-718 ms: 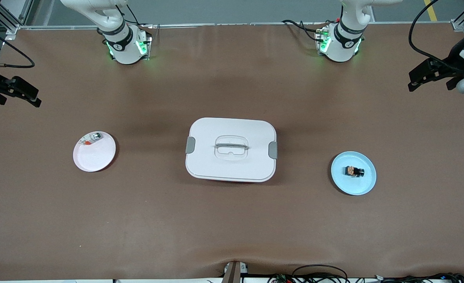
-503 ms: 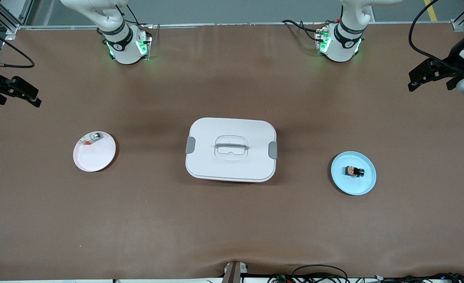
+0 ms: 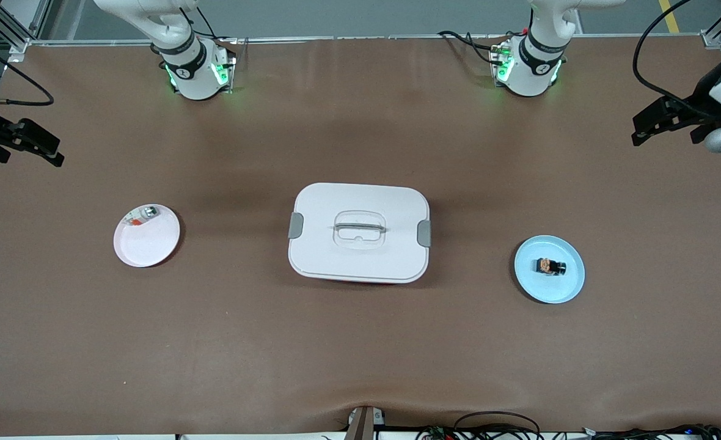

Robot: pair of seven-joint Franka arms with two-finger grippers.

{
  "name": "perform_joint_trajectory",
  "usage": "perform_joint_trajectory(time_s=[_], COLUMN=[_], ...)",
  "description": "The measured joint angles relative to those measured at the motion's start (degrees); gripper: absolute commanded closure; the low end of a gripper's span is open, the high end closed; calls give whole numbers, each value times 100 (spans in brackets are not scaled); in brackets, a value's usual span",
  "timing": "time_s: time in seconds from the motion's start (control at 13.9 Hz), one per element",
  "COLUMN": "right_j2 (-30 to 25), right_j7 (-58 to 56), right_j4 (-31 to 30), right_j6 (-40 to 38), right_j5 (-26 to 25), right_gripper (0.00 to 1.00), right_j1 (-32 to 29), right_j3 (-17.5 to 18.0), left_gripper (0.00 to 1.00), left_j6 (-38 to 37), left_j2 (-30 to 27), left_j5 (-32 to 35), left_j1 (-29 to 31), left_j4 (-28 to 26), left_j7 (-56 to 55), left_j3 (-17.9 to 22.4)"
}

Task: Transfer orange switch to right arm and place
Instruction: 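Move the left gripper over the black-and-orange switch on the blue plate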

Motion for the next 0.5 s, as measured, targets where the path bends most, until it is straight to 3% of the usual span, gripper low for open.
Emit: perform_joint_trajectory(time_s=[0.22,0.5], right_j2=[0,0], right_j7=[0,0], right_j4=[2,10], right_j6=[0,0], right_j5=[0,0], right_gripper=[0,0], right_j1=[0,0], right_j3=[0,0], left_gripper=[0,0], left_j6=[140,1180], left_j2=[321,551], left_j5=[0,0], left_j1=[-11,-14], left_j4=[-63,-747], left_j7=[2,2], left_j3=[-3,-4])
